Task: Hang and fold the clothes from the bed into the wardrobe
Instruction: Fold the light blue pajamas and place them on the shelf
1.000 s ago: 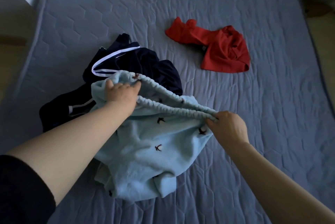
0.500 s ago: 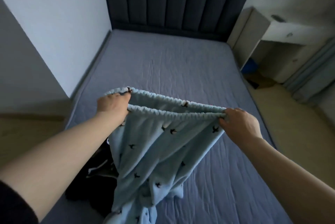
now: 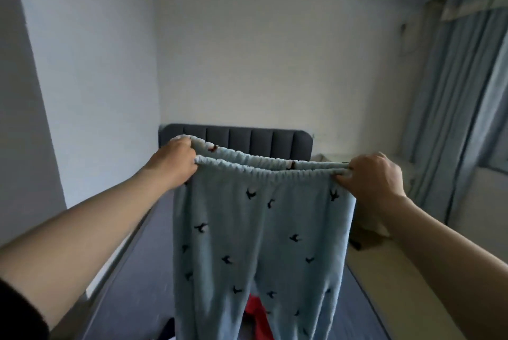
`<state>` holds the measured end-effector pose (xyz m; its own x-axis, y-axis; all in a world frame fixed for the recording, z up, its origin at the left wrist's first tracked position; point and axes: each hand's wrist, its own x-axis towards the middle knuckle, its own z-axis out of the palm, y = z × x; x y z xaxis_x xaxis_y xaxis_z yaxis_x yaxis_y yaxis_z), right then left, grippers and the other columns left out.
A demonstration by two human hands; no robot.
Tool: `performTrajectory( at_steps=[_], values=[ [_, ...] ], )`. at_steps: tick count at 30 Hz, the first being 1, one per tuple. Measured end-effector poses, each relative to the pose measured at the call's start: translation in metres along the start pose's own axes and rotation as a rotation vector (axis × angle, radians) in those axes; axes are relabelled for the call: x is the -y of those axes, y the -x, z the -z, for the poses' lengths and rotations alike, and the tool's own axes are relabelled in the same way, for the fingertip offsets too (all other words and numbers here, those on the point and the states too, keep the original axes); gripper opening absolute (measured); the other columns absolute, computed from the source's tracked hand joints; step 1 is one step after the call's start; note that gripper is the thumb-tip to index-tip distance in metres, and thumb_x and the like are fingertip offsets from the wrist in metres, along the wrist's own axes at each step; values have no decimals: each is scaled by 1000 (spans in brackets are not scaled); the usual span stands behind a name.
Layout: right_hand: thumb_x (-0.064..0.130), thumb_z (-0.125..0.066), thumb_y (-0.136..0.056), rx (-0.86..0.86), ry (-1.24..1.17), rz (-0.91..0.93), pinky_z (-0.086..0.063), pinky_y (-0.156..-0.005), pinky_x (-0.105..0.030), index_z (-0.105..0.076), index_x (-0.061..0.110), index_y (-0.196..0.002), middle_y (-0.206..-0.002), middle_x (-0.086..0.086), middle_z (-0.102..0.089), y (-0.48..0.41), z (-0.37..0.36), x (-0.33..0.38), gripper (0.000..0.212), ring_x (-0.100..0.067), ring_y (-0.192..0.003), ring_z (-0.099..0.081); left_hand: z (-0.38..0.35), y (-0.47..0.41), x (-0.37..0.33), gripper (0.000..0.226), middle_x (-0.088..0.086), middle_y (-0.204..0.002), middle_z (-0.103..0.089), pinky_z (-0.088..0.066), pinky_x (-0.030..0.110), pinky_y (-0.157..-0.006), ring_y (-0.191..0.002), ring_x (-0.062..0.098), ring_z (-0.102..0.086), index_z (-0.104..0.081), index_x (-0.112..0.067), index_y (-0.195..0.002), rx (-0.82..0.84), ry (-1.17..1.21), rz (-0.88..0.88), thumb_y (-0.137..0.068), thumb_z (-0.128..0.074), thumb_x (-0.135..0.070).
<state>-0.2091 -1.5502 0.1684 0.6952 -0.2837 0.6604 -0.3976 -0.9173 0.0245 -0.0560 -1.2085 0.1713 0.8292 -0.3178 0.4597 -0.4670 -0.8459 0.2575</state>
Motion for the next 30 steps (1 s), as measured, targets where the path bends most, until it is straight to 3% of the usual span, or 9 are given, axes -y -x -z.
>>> performTrajectory(
  at_steps=[4,6,10,13,16,21,25,28,30],
  values=[
    [42,-65,-78,-36,-190,36,-45,-69,-31,-71,19,-72,-81,-2,-66,-15,66,-12,24,-22,-97,-57,56,-8,-35,27,15,-117,-54,-41,31,-84,-106,31,-54,-61,3,-102,-66,-106,-81,-90,-48,-17],
    [26,-72,-74,-178,-443,106,-48,-75,-31,-74,19,-75,-80,3,-69,-14,95,-12,7,-20,-99,-56,76,-14,-48,28,16,-117,-52,-43,33,-85,-105,32,-53,-62,4,-98,-114,-103,-117,-91,-46,-18],
    [6,-73,-69,-397,-702,335,-52,-74,-34,-71,26,-73,-84,8,-71,-3,123,7,21,-15,-95,-57,97,-23,-56,31,20,-125,-50,-41,35,-89,-113,34,-50,-58,4,-111,-170,-85,-143,-93,-43,-16],
    [5,-74,-72,-396,-627,460,-54,-69,-36,-51,30,-63,-91,9,-73,4,128,8,35,-15,-94,-55,96,-19,-47,29,17,-127,-48,-41,34,-89,-111,32,-50,-56,3,-110,-87,-96,-124,-94,-41,-15],
    [11,-76,-77,-370,-450,635,-55,-61,-40,-64,11,-65,-95,8,-71,13,124,-5,17,-18,-96,-57,89,-10,-36,14,12,-119,-49,-39,30,-77,-97,26,-51,-51,-5,-91,-22,-104,-144,-93,-41,-15],
    [19,-74,-79,-391,-421,828,-50,-60,-22,-60,15,-62,-102,11,-72,33,121,0,23,-17,-97,-57,81,-6,-25,21,9,-121,-51,-41,29,-79,-102,27,-53,-55,-3,-104,14,-116,-136,-93,-41,-14],
    [17,-70,-80,-344,-439,829,-42,-49,-23,-48,16,-60,-72,8,-63,36,106,12,30,-16,-78,-52,67,-2,-19,25,10,-121,-54,-42,27,-76,-100,26,-55,-52,-6,-112,53,-81,-79,-93,-40,-16],
    [29,-74,-77,-282,-279,828,-30,-47,-19,-47,18,-58,-56,8,-48,28,97,-1,34,-17,-61,-50,66,1,-10,18,8,-116,-55,-43,29,-75,-98,26,-55,-53,-7,-103,36,-58,-99,-90,-42,-14],
    [33,-80,-72,-238,-187,769,-34,-44,-21,-52,16,-57,-52,4,-50,24,90,-19,36,-20,-55,-53,69,6,-5,11,6,-110,-54,-45,34,-81,-100,26,-53,-53,-6,-92,12,-44,-153,-88,-45,-12]
  ],
)
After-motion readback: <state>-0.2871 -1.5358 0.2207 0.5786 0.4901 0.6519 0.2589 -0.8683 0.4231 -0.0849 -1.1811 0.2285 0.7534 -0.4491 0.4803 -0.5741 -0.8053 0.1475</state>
